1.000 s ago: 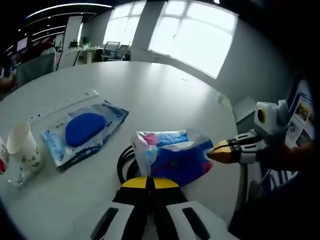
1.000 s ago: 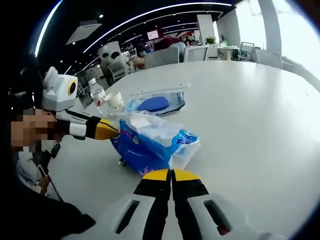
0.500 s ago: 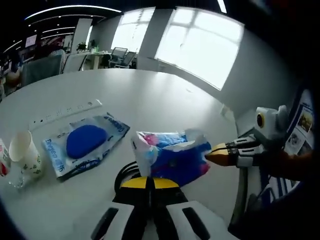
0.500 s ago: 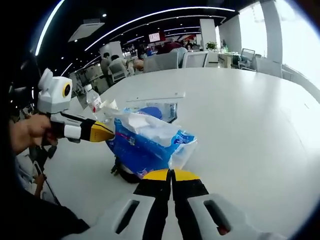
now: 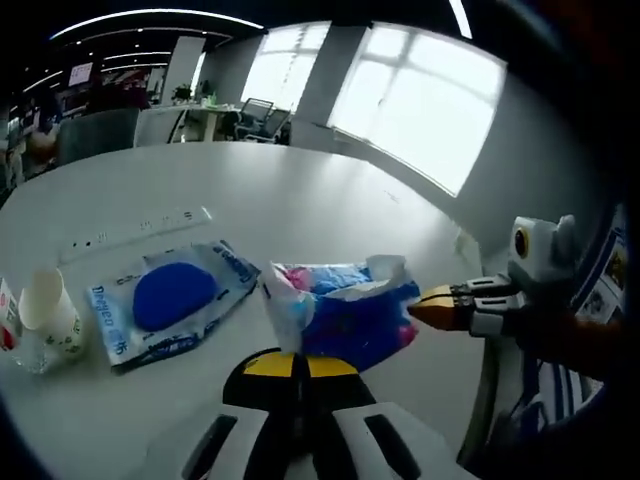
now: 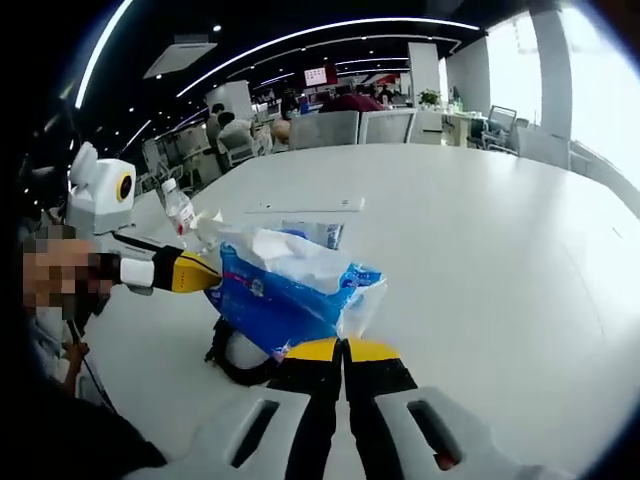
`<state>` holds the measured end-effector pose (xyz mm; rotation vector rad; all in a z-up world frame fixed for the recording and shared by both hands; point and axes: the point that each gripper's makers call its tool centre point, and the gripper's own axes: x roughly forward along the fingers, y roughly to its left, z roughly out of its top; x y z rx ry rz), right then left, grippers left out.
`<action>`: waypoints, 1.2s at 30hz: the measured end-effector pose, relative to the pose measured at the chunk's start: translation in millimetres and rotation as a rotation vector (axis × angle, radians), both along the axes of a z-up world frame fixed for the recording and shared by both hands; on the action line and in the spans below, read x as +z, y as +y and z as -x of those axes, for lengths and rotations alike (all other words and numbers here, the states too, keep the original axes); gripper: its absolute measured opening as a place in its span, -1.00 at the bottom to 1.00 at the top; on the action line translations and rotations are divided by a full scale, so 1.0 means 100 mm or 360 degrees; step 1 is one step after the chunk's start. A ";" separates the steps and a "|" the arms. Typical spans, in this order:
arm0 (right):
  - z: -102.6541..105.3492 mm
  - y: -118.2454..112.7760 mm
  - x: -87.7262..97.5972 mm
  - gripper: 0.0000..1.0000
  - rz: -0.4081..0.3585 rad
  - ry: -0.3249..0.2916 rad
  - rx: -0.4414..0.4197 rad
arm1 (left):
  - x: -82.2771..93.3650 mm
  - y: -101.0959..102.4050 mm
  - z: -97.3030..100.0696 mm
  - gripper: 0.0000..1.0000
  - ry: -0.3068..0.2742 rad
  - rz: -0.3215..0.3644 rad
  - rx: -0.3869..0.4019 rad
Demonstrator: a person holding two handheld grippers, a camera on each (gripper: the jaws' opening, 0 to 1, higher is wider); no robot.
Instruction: Arrange the tabletop items into an orderly group along one side of the table until the central work area is clear of visible clutter.
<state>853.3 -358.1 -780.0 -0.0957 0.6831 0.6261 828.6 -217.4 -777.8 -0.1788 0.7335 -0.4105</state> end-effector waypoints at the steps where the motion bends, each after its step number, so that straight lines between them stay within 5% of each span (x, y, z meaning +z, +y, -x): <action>1: -0.04 0.00 0.00 -1.00 0.0009 -0.0003 0.0012 | 0.01 -0.01 -0.02 -1.00 -0.0002 0.0002 0.0010; 11: -0.31 0.00 0.07 -1.00 0.0014 -0.0030 0.0089 | 0.05 -0.02 -0.18 -1.00 0.0023 0.0121 0.0149; 36: -0.89 -0.13 0.02 -1.00 0.0149 -0.0085 0.0149 | -0.06 -0.21 -0.65 -1.00 0.0047 0.0144 0.0200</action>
